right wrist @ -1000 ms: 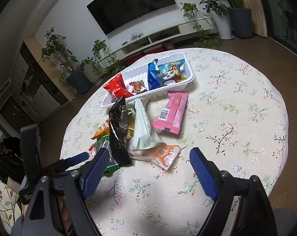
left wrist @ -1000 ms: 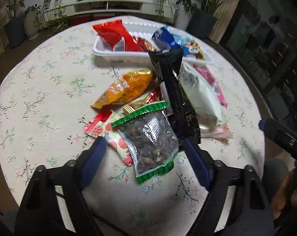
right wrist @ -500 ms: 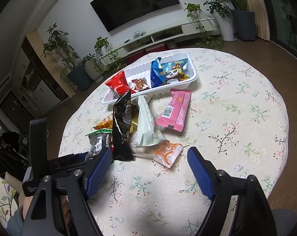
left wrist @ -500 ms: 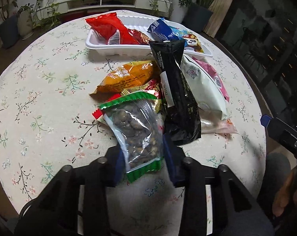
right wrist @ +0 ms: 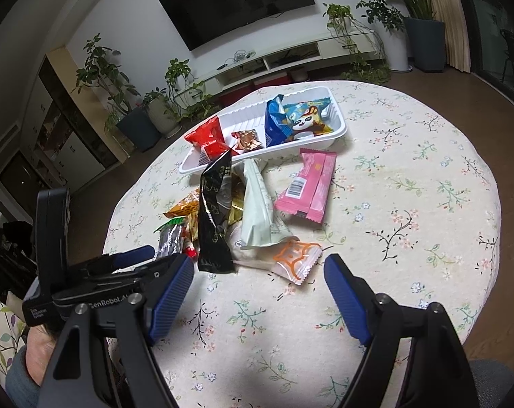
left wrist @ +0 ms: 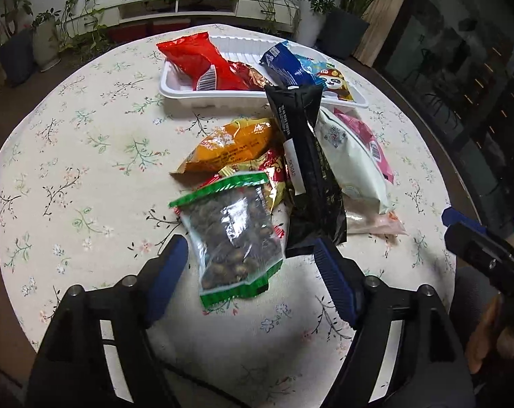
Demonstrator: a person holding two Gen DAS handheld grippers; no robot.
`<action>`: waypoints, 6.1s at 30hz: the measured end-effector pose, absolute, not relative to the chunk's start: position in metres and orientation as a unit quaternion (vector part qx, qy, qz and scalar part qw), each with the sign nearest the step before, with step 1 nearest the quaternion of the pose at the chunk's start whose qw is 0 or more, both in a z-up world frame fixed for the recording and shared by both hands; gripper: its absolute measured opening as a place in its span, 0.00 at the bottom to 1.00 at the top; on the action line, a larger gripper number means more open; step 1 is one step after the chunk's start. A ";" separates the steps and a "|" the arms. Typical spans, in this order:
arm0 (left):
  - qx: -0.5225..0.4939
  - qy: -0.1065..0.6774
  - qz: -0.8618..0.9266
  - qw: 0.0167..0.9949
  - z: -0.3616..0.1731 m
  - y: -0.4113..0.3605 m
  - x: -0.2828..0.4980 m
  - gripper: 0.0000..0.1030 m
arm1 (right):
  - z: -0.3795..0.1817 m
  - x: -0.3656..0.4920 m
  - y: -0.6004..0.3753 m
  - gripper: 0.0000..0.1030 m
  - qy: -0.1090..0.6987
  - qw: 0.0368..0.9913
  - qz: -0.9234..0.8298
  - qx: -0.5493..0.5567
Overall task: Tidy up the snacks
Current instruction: 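Grasp the green-edged seed bag with the left tool, then lift the seed bag with the left tool while the right tool grasps the black bag, then carry both bags over the white tray and open both tools to drop them, then move both tools back to the remaining snack pile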
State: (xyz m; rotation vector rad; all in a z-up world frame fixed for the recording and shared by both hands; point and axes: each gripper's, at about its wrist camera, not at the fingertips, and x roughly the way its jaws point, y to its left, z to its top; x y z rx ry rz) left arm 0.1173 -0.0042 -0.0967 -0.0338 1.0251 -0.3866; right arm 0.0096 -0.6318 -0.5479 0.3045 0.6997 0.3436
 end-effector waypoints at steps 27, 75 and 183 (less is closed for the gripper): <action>-0.097 0.471 -0.237 0.844 -0.088 0.032 0.101 0.28 | -0.538 0.014 -0.613 0.72 0.340 0.915 0.183 0.118; -0.159 0.459 -0.253 0.837 -0.090 0.062 0.092 0.28 | -0.538 0.067 -0.559 0.22 0.407 0.869 0.257 0.112; -0.021 0.522 -0.070 0.850 -0.117 0.000 0.150 0.98 | -0.542 0.024 -0.633 0.83 0.334 0.912 0.182 0.153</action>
